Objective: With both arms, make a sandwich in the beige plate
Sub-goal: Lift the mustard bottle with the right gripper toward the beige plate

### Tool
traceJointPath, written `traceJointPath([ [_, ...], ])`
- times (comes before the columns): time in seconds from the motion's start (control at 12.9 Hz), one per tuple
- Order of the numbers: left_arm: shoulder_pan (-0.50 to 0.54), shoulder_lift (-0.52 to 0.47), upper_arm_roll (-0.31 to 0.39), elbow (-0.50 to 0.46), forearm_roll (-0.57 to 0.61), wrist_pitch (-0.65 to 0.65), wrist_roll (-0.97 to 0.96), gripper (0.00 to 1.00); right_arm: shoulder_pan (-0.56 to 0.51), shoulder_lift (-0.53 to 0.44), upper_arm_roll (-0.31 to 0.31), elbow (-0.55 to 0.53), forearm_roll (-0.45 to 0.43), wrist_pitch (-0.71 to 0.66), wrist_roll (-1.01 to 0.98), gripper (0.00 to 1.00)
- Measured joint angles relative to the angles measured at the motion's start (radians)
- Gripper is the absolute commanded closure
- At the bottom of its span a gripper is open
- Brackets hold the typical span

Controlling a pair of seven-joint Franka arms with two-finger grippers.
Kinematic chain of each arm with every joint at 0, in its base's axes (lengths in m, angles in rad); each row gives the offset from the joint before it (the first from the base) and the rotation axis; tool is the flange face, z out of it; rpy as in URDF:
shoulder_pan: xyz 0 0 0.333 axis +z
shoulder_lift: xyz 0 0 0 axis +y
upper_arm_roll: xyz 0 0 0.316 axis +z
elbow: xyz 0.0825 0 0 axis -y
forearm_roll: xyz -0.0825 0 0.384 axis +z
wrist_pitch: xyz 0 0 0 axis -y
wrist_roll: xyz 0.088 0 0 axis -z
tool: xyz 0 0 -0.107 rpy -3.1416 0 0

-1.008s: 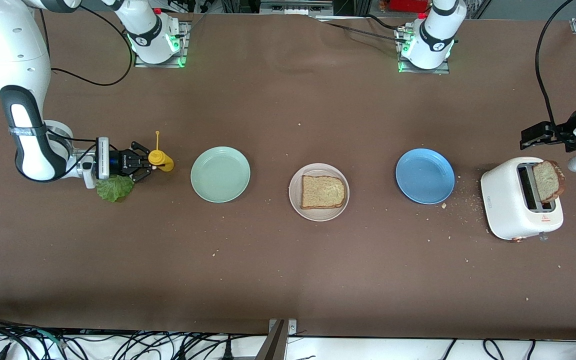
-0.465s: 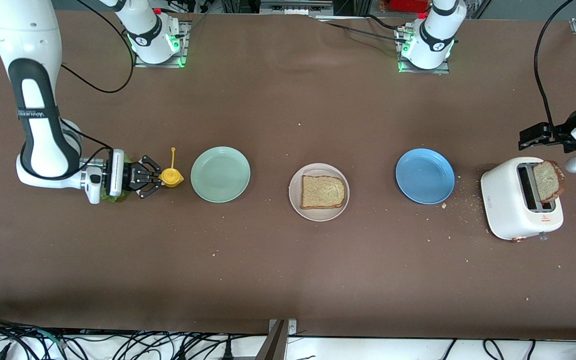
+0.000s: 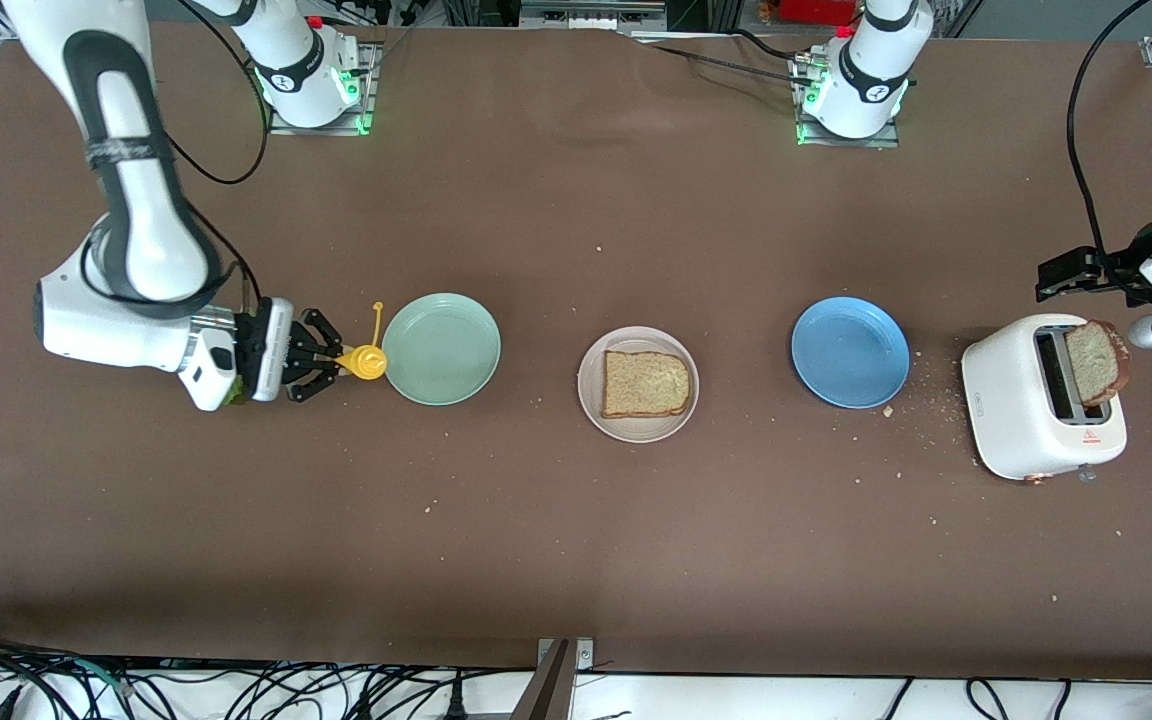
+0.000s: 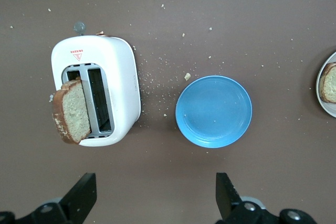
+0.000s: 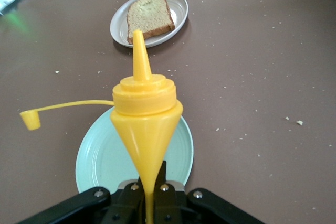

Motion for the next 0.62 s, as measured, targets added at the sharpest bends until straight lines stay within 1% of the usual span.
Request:
traceJointPath([
  [0.08,0.000,0.002,0.000,0.000,0.000,0.005,0.000,0.00,0.040,-0.006,0.001,0.033,-0.080,0.020,0.095,1.00],
  [0.23,0.000,0.007,0.000,0.000,0.000,0.010,0.000,0.00,0.112,-0.006,0.004,0.082,-0.194,0.056,0.251,1.00],
  [0.39,0.000,0.008,0.000,0.000,0.000,0.011,0.000,0.00,0.184,-0.002,0.005,0.108,-0.313,0.099,0.403,1.00],
  [0.62,0.000,0.008,0.000,0.000,0.000,0.011,0.000,0.00,0.286,0.025,0.007,0.149,-0.493,0.126,0.627,1.00],
])
